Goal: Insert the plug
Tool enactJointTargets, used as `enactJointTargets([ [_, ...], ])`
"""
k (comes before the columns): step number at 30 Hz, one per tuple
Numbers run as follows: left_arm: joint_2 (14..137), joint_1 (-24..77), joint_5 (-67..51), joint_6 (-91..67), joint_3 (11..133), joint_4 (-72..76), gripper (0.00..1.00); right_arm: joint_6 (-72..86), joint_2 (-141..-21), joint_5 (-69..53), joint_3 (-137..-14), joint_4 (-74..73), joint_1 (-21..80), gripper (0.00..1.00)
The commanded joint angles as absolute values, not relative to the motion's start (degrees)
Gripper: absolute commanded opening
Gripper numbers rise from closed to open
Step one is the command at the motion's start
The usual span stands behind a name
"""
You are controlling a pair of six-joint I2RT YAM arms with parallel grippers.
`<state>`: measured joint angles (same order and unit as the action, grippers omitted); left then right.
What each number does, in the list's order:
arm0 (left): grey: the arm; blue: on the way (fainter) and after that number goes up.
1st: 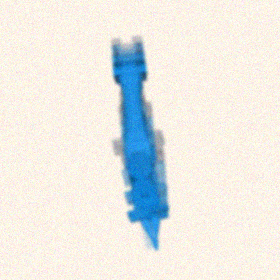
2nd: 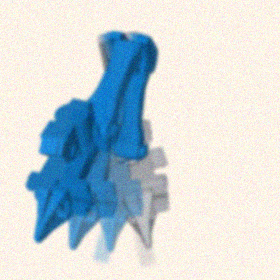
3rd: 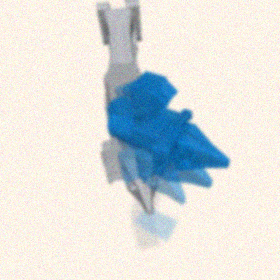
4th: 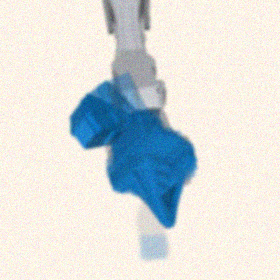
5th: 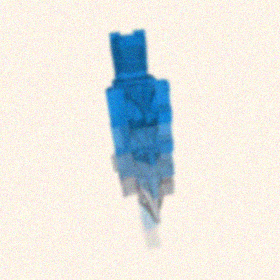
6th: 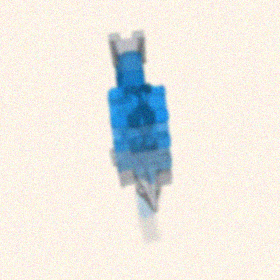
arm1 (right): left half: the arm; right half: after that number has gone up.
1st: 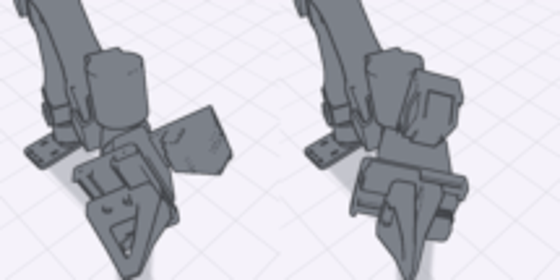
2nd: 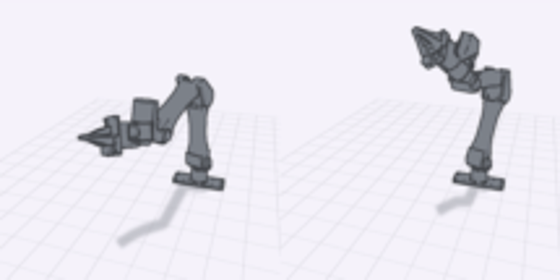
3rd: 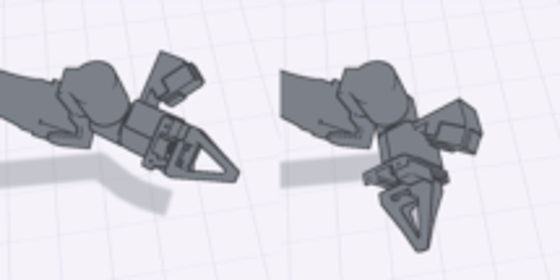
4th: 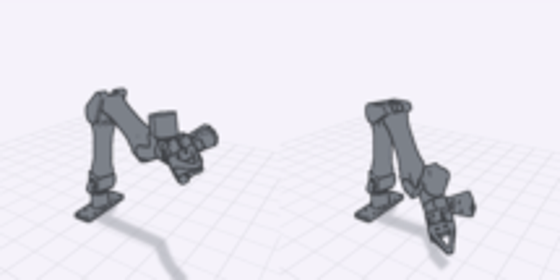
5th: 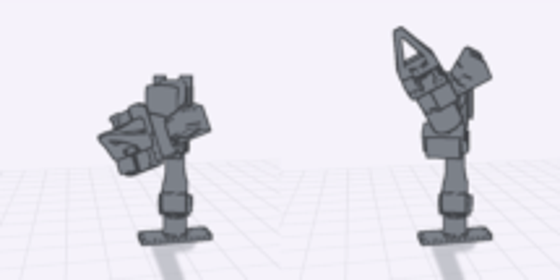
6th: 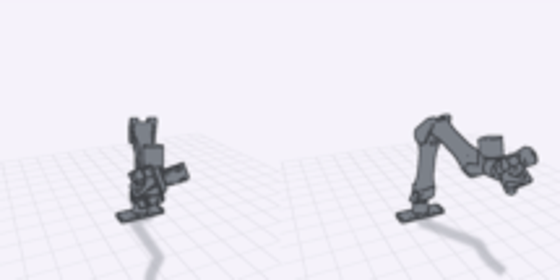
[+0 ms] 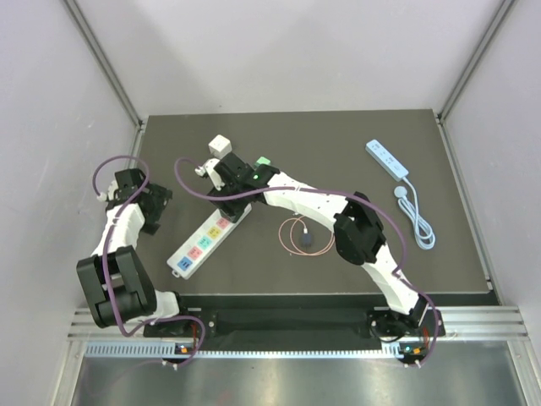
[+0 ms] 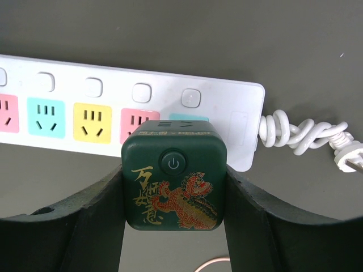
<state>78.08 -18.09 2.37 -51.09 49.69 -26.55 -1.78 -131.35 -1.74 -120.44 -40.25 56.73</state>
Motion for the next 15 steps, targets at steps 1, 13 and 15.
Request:
enactJointTargets([
  [1,75.41,-18.63,1.58,-51.15,48.70,-23.82,0.97,-2.72,-132.54,1.41,-120.85,-35.42,57.39,0.00],
  [13,75.24,-18.98,2.55,-51.77,48.96,-24.52,0.97,-2.72,-131.40,2.73,-124.71,-36.39,56.95,0.00],
  [15,75.23,-19.07,2.64,-52.21,48.96,-24.52,0.97,-2.90,-131.05,2.64,-124.89,-36.12,56.95,0.00],
])
